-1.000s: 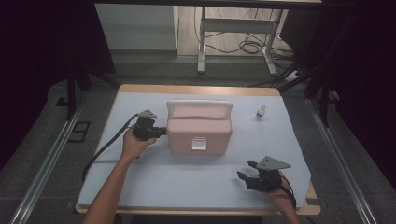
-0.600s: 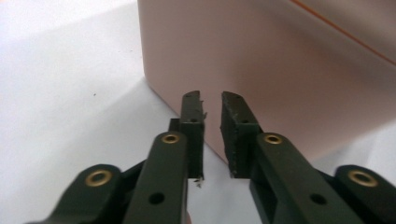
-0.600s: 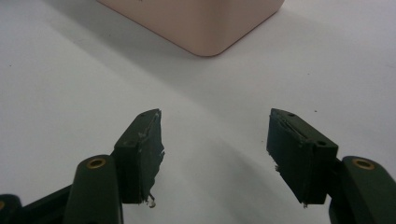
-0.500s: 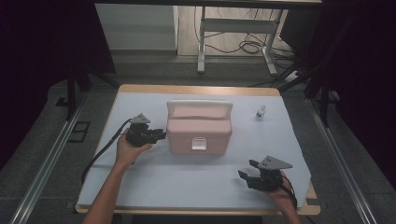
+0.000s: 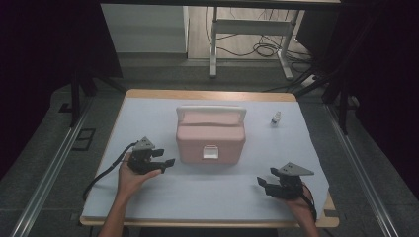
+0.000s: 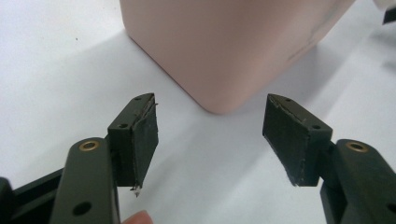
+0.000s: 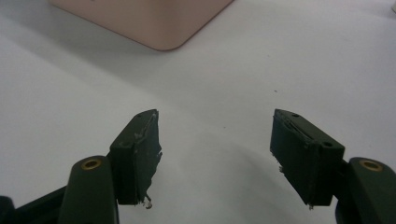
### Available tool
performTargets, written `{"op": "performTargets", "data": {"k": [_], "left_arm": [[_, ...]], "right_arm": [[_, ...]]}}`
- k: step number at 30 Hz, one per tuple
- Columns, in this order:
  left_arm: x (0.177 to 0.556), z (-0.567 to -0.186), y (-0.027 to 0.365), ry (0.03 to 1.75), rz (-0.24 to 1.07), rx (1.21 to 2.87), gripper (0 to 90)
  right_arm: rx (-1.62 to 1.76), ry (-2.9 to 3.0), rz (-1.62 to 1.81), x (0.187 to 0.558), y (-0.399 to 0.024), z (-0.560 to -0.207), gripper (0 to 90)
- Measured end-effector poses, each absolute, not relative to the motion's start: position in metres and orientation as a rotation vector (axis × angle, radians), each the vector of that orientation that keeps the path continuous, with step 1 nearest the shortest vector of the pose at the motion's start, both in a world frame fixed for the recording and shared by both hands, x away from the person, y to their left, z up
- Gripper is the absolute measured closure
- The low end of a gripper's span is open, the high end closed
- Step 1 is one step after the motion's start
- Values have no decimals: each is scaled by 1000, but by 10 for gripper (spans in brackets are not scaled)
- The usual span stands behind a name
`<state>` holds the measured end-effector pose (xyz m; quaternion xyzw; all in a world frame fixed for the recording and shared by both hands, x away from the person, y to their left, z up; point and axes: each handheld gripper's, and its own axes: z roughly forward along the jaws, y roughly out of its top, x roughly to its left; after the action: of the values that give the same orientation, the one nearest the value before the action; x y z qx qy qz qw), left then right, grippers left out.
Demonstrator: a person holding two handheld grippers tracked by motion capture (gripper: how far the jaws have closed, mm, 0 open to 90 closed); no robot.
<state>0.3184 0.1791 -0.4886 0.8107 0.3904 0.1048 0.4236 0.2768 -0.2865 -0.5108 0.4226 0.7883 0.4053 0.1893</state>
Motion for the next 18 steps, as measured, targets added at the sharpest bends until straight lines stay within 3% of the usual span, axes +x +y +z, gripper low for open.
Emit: {"op": "performTargets", "data": {"k": [7, 18], "left_arm": [[307, -495, 174, 945, 308, 2087, 278], [299, -497, 171, 910, 319, 2083, 259]], "right_arm": [[1261, 2197, 1110, 278, -291, -507, 312], [1269, 2224, 1040, 279, -288, -506, 321]]}}
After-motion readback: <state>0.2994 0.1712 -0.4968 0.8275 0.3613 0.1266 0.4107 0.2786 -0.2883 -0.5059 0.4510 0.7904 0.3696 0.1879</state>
